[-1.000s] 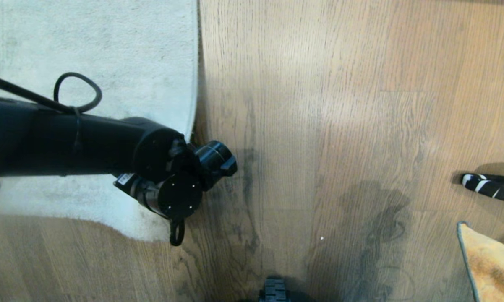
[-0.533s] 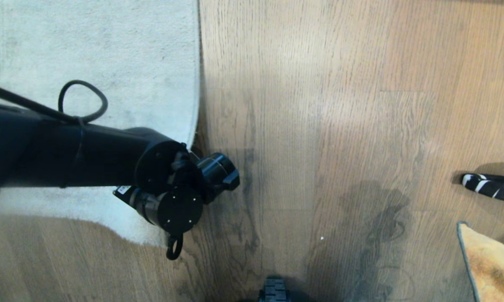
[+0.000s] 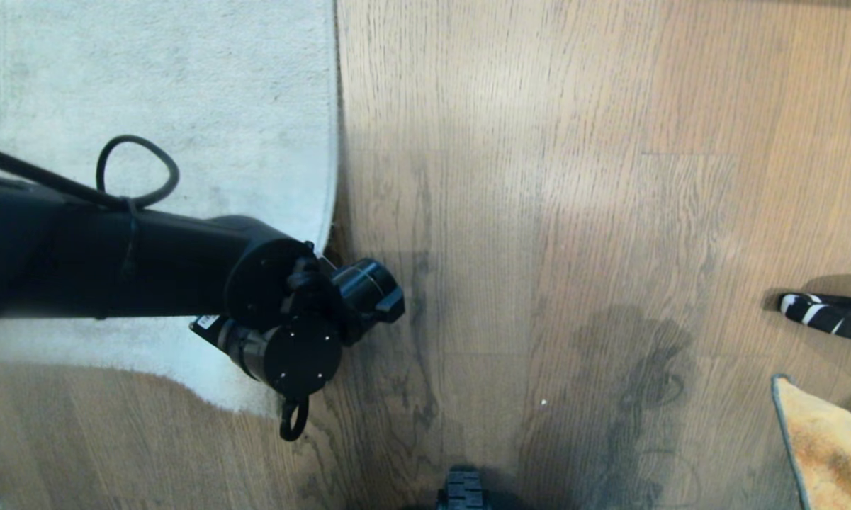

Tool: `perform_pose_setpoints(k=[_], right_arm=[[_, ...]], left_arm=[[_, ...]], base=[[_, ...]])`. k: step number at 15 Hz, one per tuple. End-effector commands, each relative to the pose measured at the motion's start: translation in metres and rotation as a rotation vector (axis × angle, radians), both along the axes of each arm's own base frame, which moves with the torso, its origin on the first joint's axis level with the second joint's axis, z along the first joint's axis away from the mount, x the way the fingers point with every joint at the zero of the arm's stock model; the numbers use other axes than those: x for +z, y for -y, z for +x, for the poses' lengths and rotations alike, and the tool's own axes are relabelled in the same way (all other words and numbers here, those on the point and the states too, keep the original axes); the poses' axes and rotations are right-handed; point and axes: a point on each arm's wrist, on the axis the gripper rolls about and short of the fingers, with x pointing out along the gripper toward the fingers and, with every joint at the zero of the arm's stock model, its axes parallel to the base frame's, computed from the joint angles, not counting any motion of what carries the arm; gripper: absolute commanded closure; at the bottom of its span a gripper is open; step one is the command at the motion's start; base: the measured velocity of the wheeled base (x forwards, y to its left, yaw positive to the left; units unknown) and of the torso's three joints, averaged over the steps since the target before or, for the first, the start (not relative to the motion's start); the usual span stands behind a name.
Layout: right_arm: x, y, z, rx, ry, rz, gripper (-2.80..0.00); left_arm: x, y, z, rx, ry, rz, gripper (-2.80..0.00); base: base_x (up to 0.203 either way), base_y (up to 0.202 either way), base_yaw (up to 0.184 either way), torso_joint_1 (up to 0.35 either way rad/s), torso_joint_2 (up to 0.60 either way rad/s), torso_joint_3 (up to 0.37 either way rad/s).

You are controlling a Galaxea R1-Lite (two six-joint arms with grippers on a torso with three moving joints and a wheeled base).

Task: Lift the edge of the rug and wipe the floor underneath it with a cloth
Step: Lift up the carpet

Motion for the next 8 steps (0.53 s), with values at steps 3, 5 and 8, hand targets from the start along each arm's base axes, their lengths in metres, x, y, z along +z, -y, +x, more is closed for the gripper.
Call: perform_pose_setpoints(k=[3, 5, 8], right_arm=[[-0.0001, 0.0000, 0.0001, 0.000, -0.002, 0.000, 0.00], [-0.0001, 0.0000, 0.0001, 0.000, -0.002, 0.000, 0.00], [-0.0001, 0.0000, 0.0001, 0.000, -0.002, 0.000, 0.00]], left_arm=[[-0.0017, -0.0015, -0.0010, 0.014, 0.010, -0.002, 0.00], [-0.0015, -0.0018, -0.0014, 0.016, 0.012, -0.004, 0.00], [-0.0012, -0.0036, -0.0025, 0.021, 0.009, -0.015, 0.00]], base=[[0.000, 0.000, 0.000, 0.000, 0.00, 0.000], [0.000, 0.000, 0.000, 0.000, 0.00, 0.000], [0.000, 0.000, 0.000, 0.000, 0.00, 0.000]])
